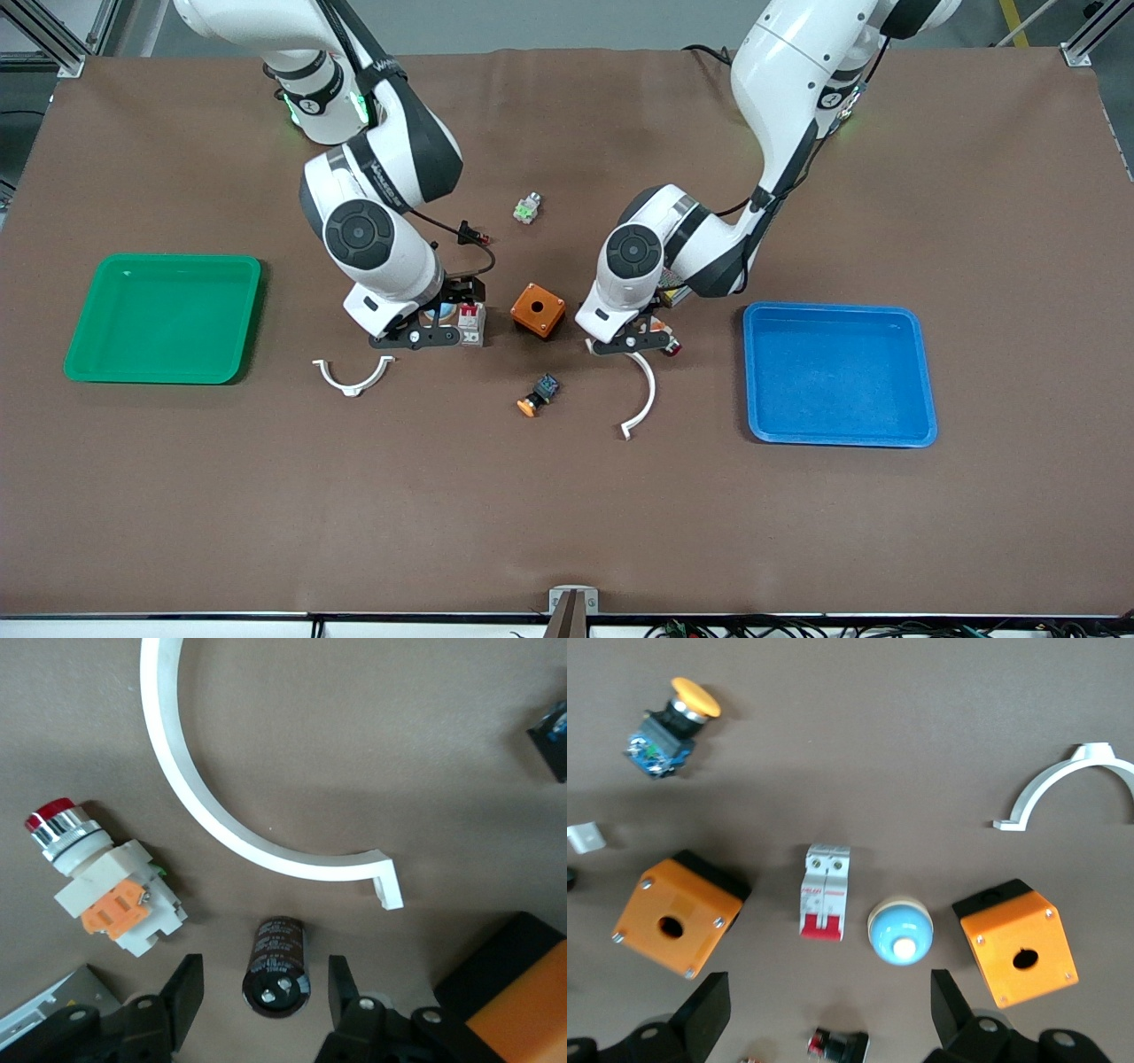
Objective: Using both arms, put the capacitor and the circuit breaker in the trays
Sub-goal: 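Close the right gripper on the breaker while the left gripper grasps the capacitor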
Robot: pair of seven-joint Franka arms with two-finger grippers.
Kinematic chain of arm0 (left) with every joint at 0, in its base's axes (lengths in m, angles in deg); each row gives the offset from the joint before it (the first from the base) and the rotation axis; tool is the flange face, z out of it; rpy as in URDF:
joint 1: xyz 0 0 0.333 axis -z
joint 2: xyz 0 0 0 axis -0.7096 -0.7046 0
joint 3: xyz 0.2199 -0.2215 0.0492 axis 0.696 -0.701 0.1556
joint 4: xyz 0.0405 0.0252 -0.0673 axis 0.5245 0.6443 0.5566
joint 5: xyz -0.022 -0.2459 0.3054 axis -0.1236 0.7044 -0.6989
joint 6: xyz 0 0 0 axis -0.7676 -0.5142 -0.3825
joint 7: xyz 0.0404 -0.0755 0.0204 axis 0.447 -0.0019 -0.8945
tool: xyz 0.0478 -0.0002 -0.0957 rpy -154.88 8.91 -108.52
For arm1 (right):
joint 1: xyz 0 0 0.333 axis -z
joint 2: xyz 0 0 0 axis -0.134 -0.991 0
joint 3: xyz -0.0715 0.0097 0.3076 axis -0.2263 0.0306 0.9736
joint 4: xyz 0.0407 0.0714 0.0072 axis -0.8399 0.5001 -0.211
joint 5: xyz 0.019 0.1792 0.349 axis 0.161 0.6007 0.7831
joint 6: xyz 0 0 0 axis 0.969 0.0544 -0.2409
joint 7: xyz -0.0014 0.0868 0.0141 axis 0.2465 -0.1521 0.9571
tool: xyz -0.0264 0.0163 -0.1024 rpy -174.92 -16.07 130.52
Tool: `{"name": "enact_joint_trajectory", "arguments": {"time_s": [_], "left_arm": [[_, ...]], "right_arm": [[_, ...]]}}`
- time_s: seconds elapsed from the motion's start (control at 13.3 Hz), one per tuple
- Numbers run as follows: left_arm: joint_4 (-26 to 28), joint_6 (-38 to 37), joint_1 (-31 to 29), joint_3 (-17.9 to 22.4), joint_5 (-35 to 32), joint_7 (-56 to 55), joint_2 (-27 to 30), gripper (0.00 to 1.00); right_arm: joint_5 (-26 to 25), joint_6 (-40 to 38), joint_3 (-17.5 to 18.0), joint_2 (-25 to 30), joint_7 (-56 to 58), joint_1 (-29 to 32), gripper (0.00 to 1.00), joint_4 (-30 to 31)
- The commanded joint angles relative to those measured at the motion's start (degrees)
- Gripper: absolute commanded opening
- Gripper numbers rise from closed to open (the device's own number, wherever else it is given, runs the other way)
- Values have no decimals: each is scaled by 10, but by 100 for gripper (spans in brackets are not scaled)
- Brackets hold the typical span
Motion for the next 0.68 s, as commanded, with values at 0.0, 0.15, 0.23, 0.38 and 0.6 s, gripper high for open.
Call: {"name": "enact_joint_trajectory", "arguments": {"time_s": [0.0, 0.15, 0.23, 0.38, 0.6], "left_arm": [[2, 17, 13, 3, -12, -22, -5, 56], [1, 17, 19, 3, -11, -31, -7, 45], [1, 17, 20, 4, -11, -34, -10, 37], [2, 17, 24, 4, -12, -33, -9, 18], [-1, -25, 4, 9, -22, -26, 31, 5]], "right_arm": [[14, 37, -2, -8, -2, -5, 100, 23], [14, 45, -2, -23, -2, -8, 100, 23], [14, 49, -2, -30, -2, -8, 100, 24], [14, 50, 0, -40, -2, -9, 100, 24], [35, 74, 2, -52, -2, -14, 100, 30]]}}
